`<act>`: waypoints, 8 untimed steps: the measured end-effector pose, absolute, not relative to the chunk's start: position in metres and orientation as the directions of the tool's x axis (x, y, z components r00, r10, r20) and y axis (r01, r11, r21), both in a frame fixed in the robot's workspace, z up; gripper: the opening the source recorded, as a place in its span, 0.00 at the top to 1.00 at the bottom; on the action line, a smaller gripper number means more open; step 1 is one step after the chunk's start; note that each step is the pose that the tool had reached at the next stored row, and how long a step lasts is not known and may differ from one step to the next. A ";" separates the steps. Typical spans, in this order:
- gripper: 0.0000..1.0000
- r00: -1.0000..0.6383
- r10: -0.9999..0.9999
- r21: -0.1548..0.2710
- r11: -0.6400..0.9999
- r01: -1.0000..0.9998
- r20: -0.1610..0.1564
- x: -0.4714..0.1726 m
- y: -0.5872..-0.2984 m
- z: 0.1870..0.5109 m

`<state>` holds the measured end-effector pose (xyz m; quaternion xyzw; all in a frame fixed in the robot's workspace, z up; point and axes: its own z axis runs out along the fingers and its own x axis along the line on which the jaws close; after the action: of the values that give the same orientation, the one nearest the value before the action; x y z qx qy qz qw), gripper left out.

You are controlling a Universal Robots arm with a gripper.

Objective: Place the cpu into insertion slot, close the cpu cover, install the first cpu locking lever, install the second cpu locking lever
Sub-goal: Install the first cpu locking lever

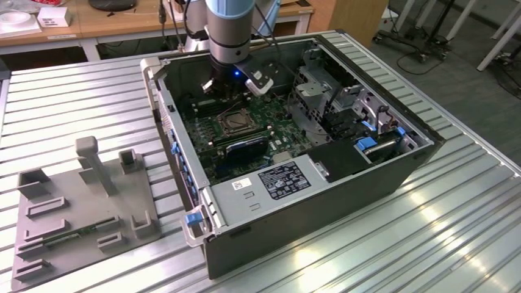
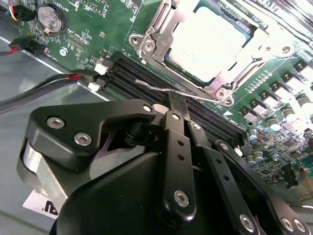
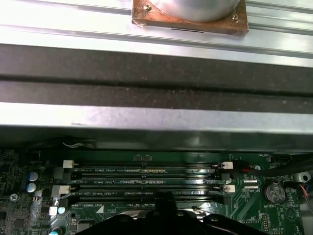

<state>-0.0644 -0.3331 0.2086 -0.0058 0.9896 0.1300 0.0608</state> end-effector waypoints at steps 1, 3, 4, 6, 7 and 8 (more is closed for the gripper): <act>0.89 -0.993 0.004 0.257 0.966 -0.027 -0.122 -0.064 -0.333 0.208; 0.89 -0.993 0.005 0.257 0.966 -0.027 -0.122 -0.064 -0.333 0.208; 0.89 -0.993 0.005 0.257 0.966 -0.027 -0.122 -0.064 -0.333 0.208; 0.89 -0.993 0.008 0.256 0.966 -0.024 -0.122 -0.064 -0.333 0.207; 0.89 -0.992 0.010 0.256 0.966 -0.022 -0.122 -0.064 -0.333 0.207; 0.89 -0.992 0.012 0.256 0.966 -0.020 -0.122 -0.064 -0.333 0.207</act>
<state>-0.0636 -0.3331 0.2066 -0.0018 0.9897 0.1295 0.0613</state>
